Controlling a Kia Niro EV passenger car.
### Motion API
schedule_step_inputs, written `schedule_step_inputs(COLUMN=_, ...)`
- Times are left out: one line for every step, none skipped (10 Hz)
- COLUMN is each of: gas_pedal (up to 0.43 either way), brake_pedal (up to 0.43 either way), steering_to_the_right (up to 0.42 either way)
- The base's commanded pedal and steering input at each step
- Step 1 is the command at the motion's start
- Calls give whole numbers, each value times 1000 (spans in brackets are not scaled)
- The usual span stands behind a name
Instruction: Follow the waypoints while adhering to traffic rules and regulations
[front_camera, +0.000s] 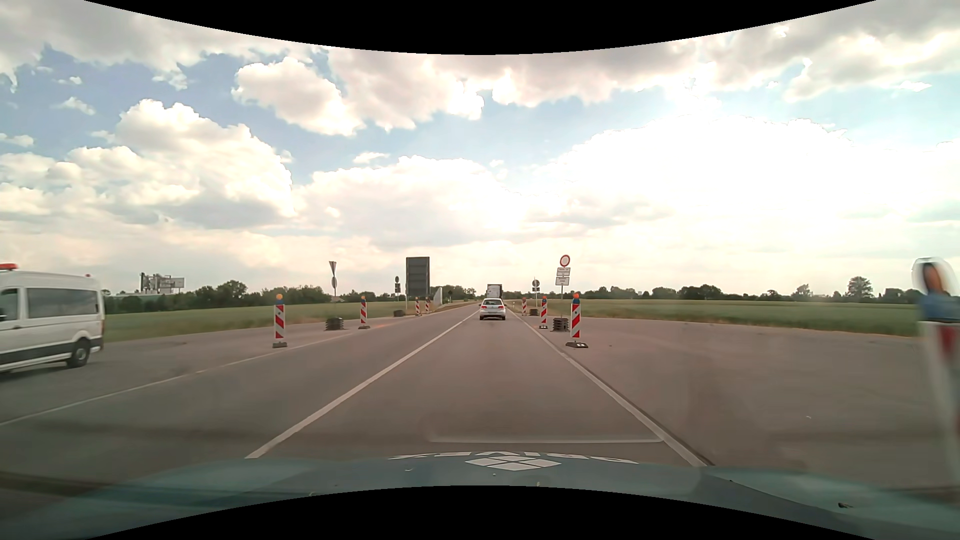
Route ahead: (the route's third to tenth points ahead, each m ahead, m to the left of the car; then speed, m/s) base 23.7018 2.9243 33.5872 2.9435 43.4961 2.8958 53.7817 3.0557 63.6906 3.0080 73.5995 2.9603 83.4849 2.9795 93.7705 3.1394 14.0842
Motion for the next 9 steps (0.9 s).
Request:
schedule_step_inputs(gas_pedal=260, brake_pedal=0, steering_to_the_right=-3)
schedule_step_inputs(gas_pedal=260, brake_pedal=0, steering_to_the_right=-2)
schedule_step_inputs(gas_pedal=260, brake_pedal=0, steering_to_the_right=-2)
schedule_step_inputs(gas_pedal=260, brake_pedal=0, steering_to_the_right=-2)
schedule_step_inputs(gas_pedal=260, brake_pedal=0, steering_to_the_right=-2)
schedule_step_inputs(gas_pedal=260, brake_pedal=0, steering_to_the_right=-2)
schedule_step_inputs(gas_pedal=260, brake_pedal=0, steering_to_the_right=-1)
schedule_step_inputs(gas_pedal=248, brake_pedal=0, steering_to_the_right=-1)
schedule_step_inputs(gas_pedal=248, brake_pedal=0, steering_to_the_right=-1)
